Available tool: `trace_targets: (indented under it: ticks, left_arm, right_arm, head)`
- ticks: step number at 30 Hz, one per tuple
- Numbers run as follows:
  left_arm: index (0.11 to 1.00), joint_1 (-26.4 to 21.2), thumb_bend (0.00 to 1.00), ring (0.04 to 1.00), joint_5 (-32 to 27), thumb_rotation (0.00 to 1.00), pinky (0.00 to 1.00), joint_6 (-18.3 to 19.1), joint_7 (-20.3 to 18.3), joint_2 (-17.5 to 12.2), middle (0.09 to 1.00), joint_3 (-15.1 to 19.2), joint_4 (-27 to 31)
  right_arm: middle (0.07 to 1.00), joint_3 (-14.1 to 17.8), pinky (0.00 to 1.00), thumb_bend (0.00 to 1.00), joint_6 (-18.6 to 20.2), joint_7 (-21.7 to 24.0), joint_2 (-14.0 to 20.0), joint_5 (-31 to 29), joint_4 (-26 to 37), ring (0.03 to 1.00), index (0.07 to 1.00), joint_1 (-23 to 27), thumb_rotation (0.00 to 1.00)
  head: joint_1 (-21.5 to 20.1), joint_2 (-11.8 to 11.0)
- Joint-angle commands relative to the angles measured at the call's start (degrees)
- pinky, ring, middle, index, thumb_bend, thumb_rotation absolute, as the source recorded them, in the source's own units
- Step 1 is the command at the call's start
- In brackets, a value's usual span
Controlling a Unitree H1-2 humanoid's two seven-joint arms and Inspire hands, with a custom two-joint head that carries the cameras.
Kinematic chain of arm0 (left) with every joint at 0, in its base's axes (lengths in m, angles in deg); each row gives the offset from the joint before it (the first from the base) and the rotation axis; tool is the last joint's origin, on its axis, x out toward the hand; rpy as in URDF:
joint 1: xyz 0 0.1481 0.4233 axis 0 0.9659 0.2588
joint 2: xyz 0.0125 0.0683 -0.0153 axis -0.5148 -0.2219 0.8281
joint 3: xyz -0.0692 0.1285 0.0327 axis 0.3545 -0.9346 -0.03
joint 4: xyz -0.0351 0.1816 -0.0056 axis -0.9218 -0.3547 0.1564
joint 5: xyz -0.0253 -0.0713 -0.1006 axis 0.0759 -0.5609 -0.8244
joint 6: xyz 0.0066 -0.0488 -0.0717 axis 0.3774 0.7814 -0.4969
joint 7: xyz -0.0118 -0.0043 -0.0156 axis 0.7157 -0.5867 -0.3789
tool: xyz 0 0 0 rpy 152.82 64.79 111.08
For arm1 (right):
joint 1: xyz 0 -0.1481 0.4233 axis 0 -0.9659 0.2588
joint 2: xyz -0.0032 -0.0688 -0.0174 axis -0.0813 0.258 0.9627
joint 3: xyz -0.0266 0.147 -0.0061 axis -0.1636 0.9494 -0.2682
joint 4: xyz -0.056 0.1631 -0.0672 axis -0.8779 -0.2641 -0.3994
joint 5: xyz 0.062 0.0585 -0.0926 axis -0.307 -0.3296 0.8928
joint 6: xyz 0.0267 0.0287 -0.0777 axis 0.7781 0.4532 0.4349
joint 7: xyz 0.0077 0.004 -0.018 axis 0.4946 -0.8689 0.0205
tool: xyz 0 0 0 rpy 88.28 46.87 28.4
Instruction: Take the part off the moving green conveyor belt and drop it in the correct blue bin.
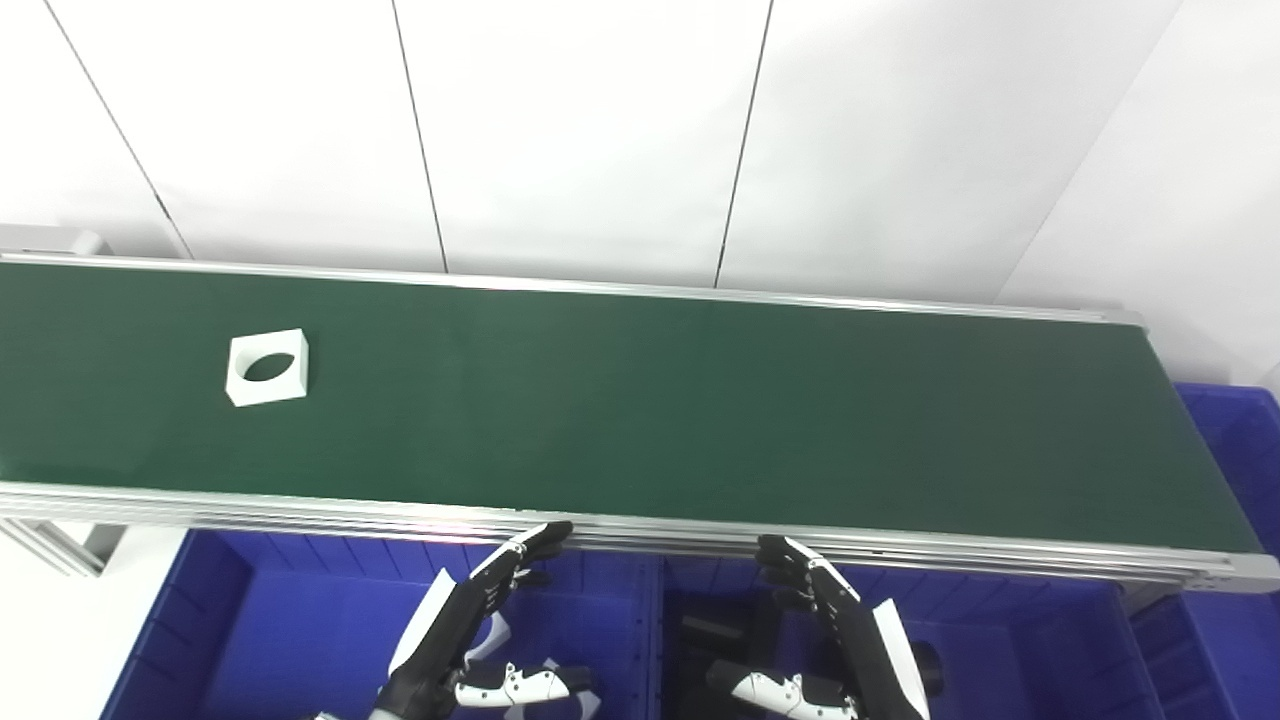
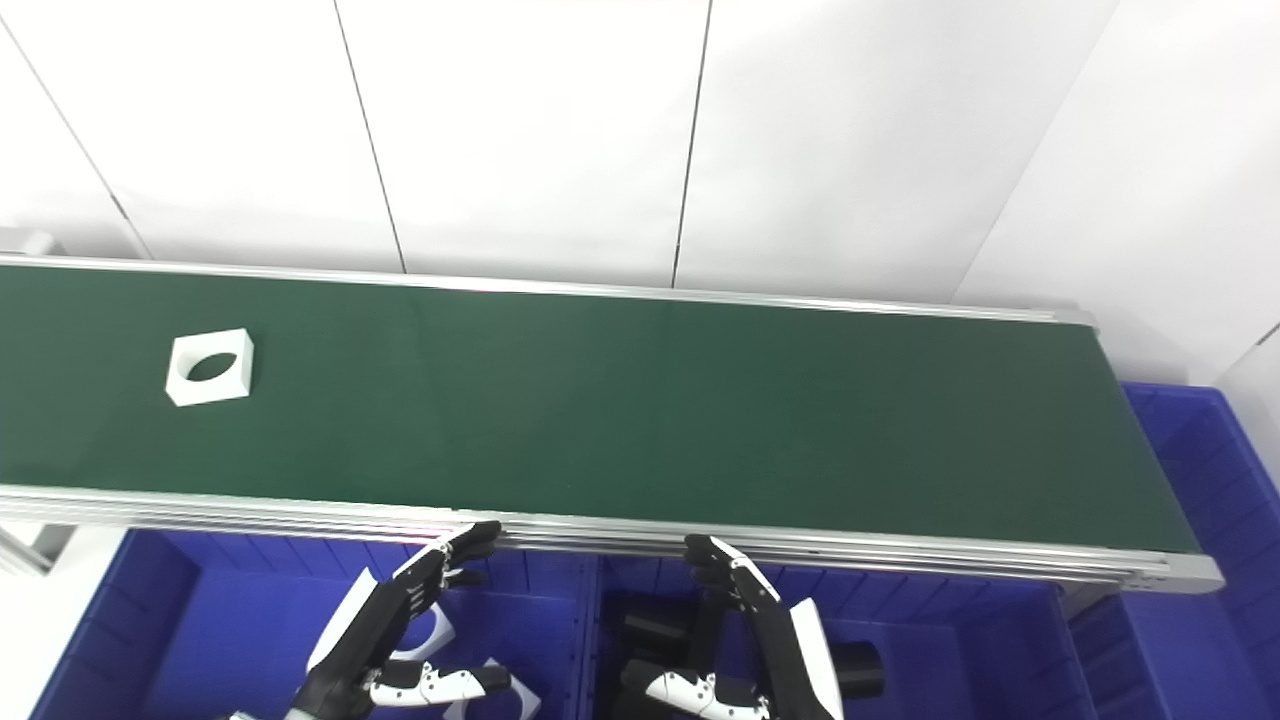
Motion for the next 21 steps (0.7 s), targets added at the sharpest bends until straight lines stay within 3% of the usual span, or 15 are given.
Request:
trace_targets:
  ticks: [1, 9, 16, 21]
  left_arm:
    - [0.861, -1.01, 0.81, 0.868, 0.14, 0.23, 0.78, -2.17, 0.82, 0.06, 0.894, -0.42, 1.49]
    - [0.839, -1.34, 0.82, 0.836, 2.07, 0.20, 0.75, -2.17, 5.36, 0.38, 0.866, -3.65, -0.81]
    - [0.808, -2.29, 0.85, 0.812, 2.18, 0.21, 0.71, -2.17, 10.01, -0.49, 0.852, -6.99, -1.93]
    - [0.798, -2.67, 0.87, 0.803, 0.79, 0.23, 0.70, -2.17, 10.38, -1.52, 0.845, -7.82, -0.94]
  right_arm:
    - [0.796, 0.13, 0.72, 0.77, -0.43, -0.08, -0.05, -0.47, 1.18, 0.775, 0.817, 0.62, 0.29]
    - [0.805, 0.42, 0.71, 0.77, -5.02, -0.16, 1.64, -3.14, -2.76, 0.778, 0.827, 0.71, 0.32]
    - [0.809, 0.58, 0.71, 0.75, -7.50, -0.47, 2.22, -4.35, -5.13, 0.787, 0.829, 1.02, 0.29]
    - [0.805, 0.57, 0.70, 0.75, -8.46, -0.68, 1.87, -4.37, -6.06, 0.786, 0.824, 1.27, 0.27]
  head:
    - [0.96, -0.44]
    - [9.74, -7.50]
    - [11.67, -9.94]
    - [11.41, -11.61]
